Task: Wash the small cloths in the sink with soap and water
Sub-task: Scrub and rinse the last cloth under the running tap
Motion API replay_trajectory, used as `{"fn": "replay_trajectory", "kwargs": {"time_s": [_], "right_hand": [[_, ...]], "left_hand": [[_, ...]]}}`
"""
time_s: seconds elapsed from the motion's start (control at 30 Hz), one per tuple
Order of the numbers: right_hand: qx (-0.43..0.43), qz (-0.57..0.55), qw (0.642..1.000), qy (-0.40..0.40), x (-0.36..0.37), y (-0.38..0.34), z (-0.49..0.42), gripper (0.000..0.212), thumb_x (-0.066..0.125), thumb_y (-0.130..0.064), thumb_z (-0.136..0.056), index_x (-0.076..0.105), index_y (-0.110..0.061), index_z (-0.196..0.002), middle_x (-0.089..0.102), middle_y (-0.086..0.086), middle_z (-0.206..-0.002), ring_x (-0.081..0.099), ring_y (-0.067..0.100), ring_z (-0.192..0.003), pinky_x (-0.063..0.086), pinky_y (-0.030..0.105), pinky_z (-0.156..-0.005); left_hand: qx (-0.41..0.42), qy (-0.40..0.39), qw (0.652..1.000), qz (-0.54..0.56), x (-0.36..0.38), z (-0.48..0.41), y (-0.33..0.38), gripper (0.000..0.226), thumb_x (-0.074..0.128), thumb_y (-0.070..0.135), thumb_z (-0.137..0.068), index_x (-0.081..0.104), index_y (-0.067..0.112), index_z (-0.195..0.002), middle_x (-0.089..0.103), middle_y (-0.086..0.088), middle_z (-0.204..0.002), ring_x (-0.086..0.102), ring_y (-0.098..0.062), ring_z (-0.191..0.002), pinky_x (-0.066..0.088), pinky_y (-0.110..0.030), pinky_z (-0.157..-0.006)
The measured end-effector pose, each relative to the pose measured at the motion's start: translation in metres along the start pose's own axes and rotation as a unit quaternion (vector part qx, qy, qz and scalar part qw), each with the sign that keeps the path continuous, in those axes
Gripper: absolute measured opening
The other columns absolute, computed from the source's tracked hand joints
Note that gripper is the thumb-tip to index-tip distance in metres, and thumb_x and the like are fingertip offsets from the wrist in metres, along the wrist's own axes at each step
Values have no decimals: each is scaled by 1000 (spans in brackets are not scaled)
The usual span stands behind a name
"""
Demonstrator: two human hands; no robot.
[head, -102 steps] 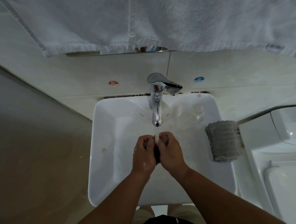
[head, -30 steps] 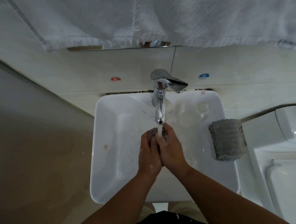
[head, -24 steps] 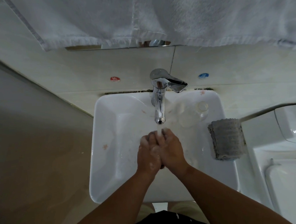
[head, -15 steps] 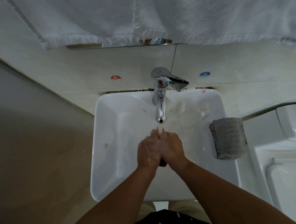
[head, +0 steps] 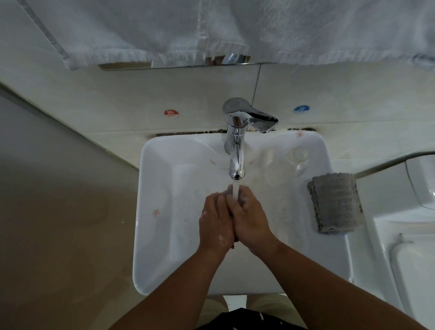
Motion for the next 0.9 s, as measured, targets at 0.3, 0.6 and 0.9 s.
{"fn": "replay_trajectory", "kwargs": {"time_s": [0.3, 0.6, 0.9], "right_hand": [[-51, 145, 985, 72, -2, 3, -12, 42, 48, -32, -105, 59, -16, -68, 58, -7, -60, 55, 6, -52, 47, 26, -54], [124, -78, 989, 25, -2, -5, -5, 25, 47, -38, -104, 56, -16, -101, 67, 9, -98, 68, 19, -88, 57, 33, -71], [-58, 78, 995, 31, -2, 0, 6, 14, 49, -31, -104, 55, -22, -97, 60, -12, -77, 62, -1, -72, 43, 14, -62]], "left_hand": [[8, 1, 997, -83, -2, -5, 12, 43, 34, 45, -102, 63, 18, -86, 69, -2, -86, 67, -24, -86, 54, -49, -85], [-16, -22, 995, 96, 4, -1, -10, 32, 53, 44, -99, 54, 39, -131, 65, 4, -124, 65, -14, -110, 58, -42, -93], [25, 23, 999, 5, -4, -4, -4, 31, 39, 45, -105, 59, 22, -99, 67, 6, -88, 65, -10, -83, 54, -34, -75]]}}
Point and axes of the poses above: each hand's wrist, its own z-axis away from the middle knuckle, its own x-axis out of the palm, y = z × x, the point moved 2 cm from there along -z, towards the middle knuckle
